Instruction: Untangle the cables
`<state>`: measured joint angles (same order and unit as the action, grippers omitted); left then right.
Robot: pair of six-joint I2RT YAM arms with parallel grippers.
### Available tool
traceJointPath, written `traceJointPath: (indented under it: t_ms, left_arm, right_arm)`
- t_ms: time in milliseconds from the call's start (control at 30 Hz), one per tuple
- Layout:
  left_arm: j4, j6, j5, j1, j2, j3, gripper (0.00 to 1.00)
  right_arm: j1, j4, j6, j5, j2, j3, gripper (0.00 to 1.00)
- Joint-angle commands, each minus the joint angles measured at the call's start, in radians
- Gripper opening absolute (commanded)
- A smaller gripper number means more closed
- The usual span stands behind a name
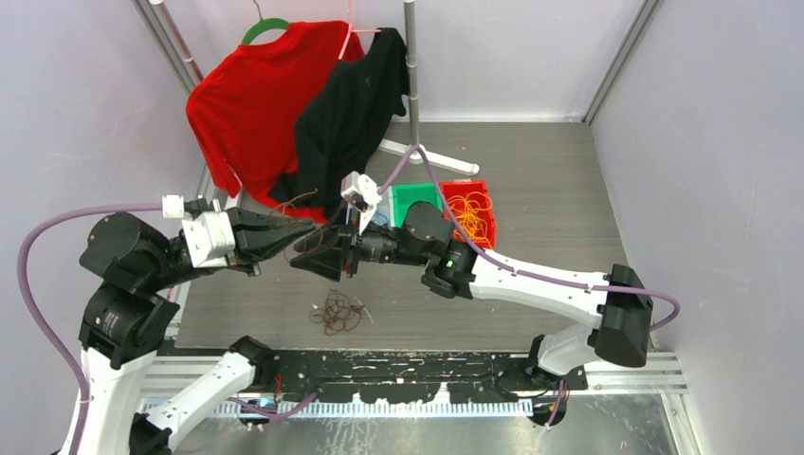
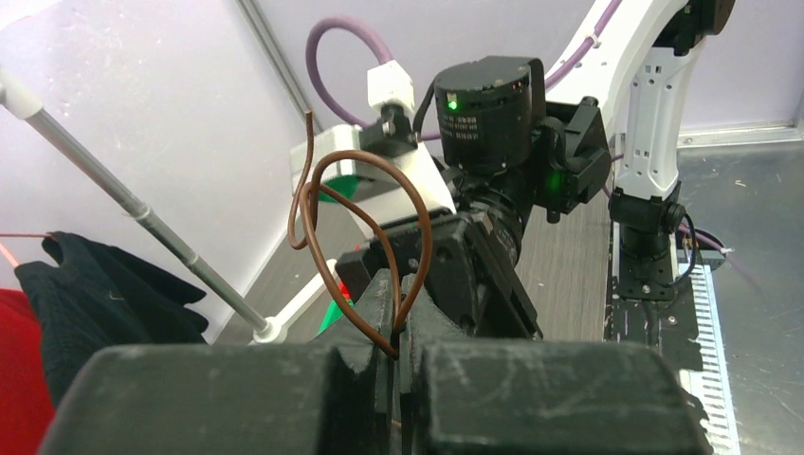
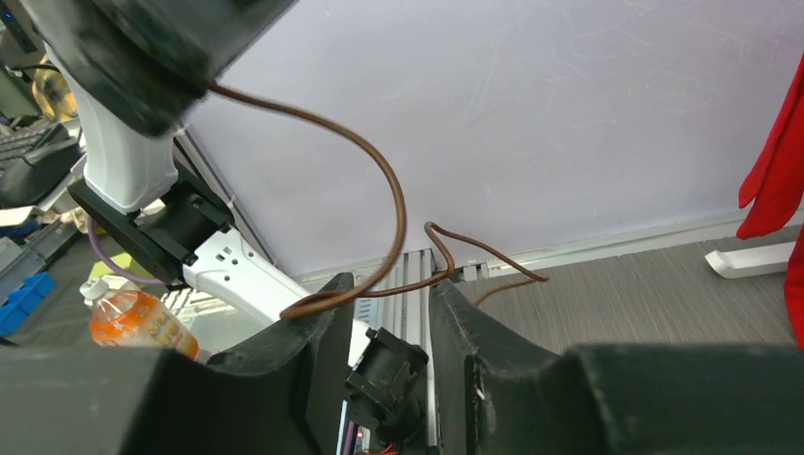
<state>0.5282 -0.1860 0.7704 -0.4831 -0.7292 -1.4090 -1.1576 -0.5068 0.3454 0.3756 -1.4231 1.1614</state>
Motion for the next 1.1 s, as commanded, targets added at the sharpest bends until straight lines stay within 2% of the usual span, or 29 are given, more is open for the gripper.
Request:
traceJointPath:
  t_ms: [0, 200, 300, 367, 467, 533, 800, 833, 933, 1067]
  left_arm:
    - [-0.037, 0.019, -0.015, 0.004, 0.032, 0.032, 0.0]
    - [-0.039, 0.032, -0.012, 0.005, 0.042, 0.049, 0.0]
    - [-0.026, 0.031, -0.01, 0.005, 0.044, 0.046, 0.0]
    - [-0.017, 0.031, -0.007, 0.005, 0.049, 0.052, 0.0]
    - [-0.005, 0.03, -0.01, 0.005, 0.059, 0.064, 0.0]
    - [0.005, 0.03, -0.015, 0.004, 0.068, 0.076, 0.0]
    - [0.009, 0.034, -0.014, 0.005, 0.091, 0.141, 0.0]
    - [0.005, 0.034, -0.013, 0.005, 0.088, 0.139, 0.0]
    - [0.002, 0.033, -0.015, 0.005, 0.081, 0.129, 0.0]
    - [0.002, 0.029, -0.016, 0.005, 0.083, 0.128, 0.0]
  right_arm:
    - [-0.006, -0.099, 0.019, -0.004, 0.035, 0.023, 0.4]
    - [-0.005, -0.08, 0.014, -0.047, 0.036, 0.023, 0.4]
    - [-0.005, -0.089, 0.005, -0.079, 0.043, 0.012, 0.37]
    - [-0.005, -0.105, 0.001, -0.099, 0.051, 0.004, 0.29]
    - [-0.004, -0.101, -0.04, -0.138, 0.086, -0.015, 0.08]
    - [-0.002, -0.09, -0.065, -0.182, 0.123, -0.042, 0.01]
    - [0.007, -0.08, -0.085, -0.181, 0.205, -0.119, 0.01]
    - [0.007, -0.062, -0.083, -0.156, 0.206, -0.117, 0.06]
    - [0.008, 0.06, -0.057, -0.147, 0.208, -0.09, 0.53]
    - [0.025, 0.179, 0.014, -0.212, 0.256, -0.087, 0.73]
